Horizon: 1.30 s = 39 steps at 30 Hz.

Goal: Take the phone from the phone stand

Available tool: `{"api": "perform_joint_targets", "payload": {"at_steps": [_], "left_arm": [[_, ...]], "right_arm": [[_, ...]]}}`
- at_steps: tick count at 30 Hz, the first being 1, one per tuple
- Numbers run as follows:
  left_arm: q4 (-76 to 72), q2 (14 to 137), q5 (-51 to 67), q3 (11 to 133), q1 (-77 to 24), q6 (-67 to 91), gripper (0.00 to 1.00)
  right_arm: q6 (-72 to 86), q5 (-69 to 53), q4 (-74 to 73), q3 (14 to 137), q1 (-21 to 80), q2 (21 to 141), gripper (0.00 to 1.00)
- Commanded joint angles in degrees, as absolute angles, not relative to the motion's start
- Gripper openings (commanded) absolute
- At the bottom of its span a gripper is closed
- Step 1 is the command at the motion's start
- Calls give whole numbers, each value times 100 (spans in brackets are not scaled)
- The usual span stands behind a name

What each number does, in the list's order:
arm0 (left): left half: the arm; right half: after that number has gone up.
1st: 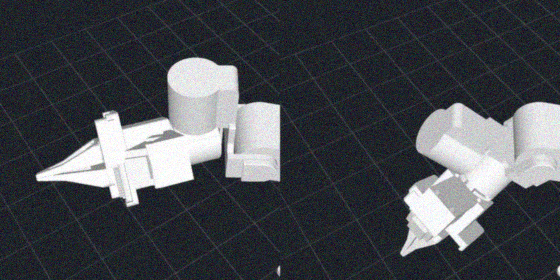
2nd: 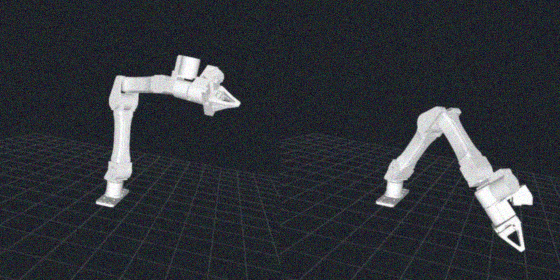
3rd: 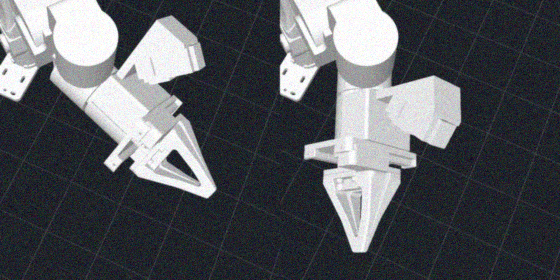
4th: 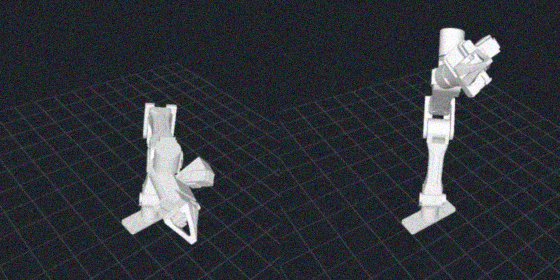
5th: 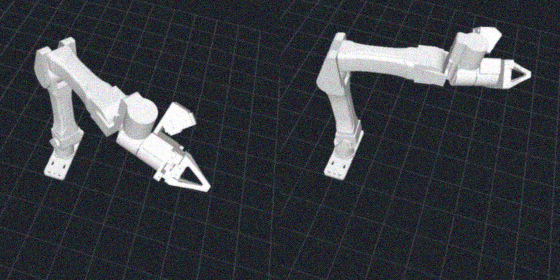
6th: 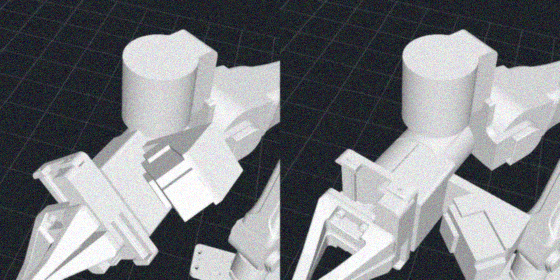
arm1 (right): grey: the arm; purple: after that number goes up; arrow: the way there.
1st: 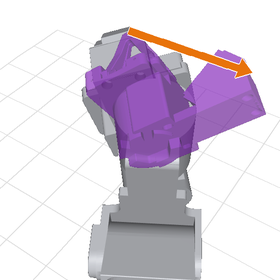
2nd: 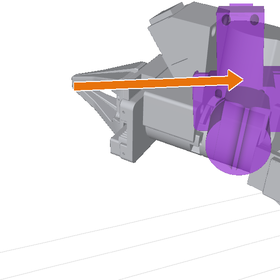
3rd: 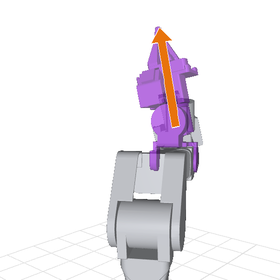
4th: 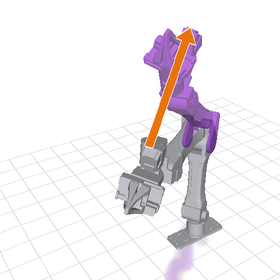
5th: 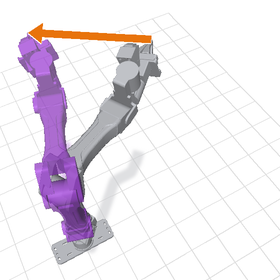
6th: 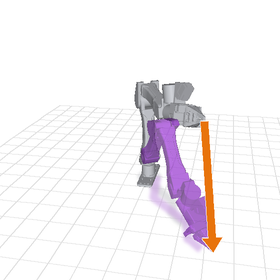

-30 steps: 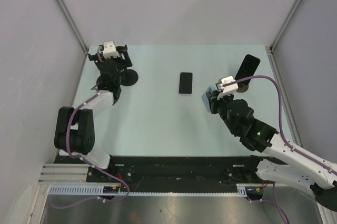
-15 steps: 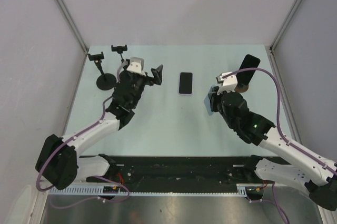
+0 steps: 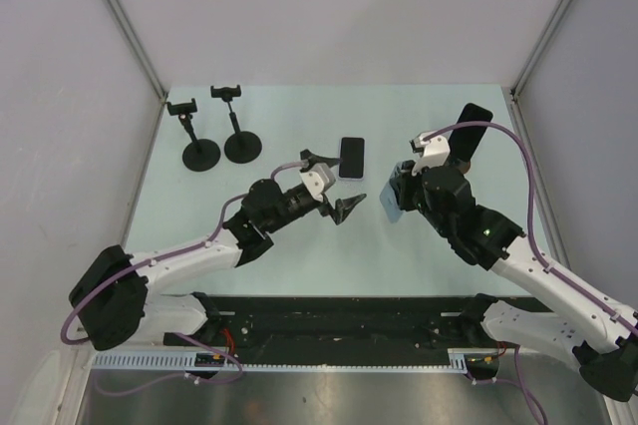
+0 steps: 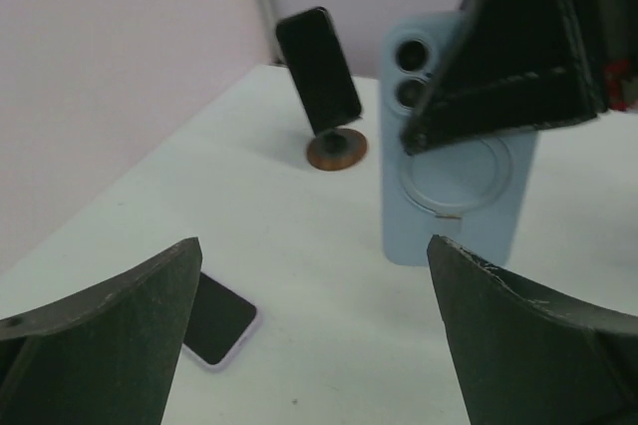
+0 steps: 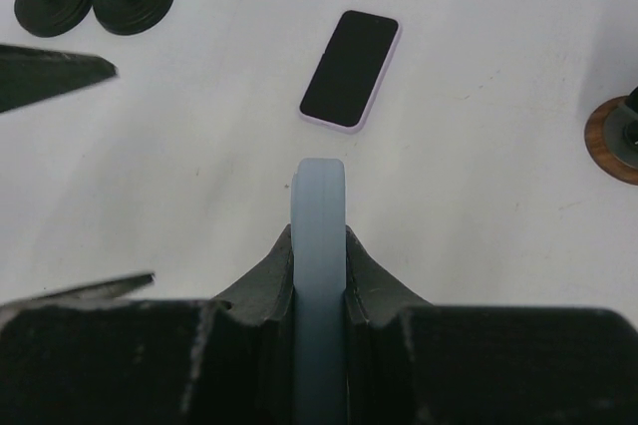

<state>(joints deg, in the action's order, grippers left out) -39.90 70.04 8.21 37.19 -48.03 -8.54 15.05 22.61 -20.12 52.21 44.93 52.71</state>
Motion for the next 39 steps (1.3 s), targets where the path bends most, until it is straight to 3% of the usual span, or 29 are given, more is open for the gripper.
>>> {"api": "perform_joint_targets", "payload": {"at_steps": [1,15,30,39], "left_arm": [[-4148,7198,2170,3929,-4965,-1397,100],[-4043,7848,2417,4315,-5142,-871,100],[-4034,8182,2277,4447,-5379,-738,100],[-4043,8332,1293,4518,-5581,-624,100]], "right_arm": [[1582,1908,-1758,5590,4465,5133,0],[1608,1240,-1485,5599,4509,5124,0],[1767,1318,-1336,5599,4579,5212,0],[1889,1397,-1380,5599,4588,5229,0]]}}
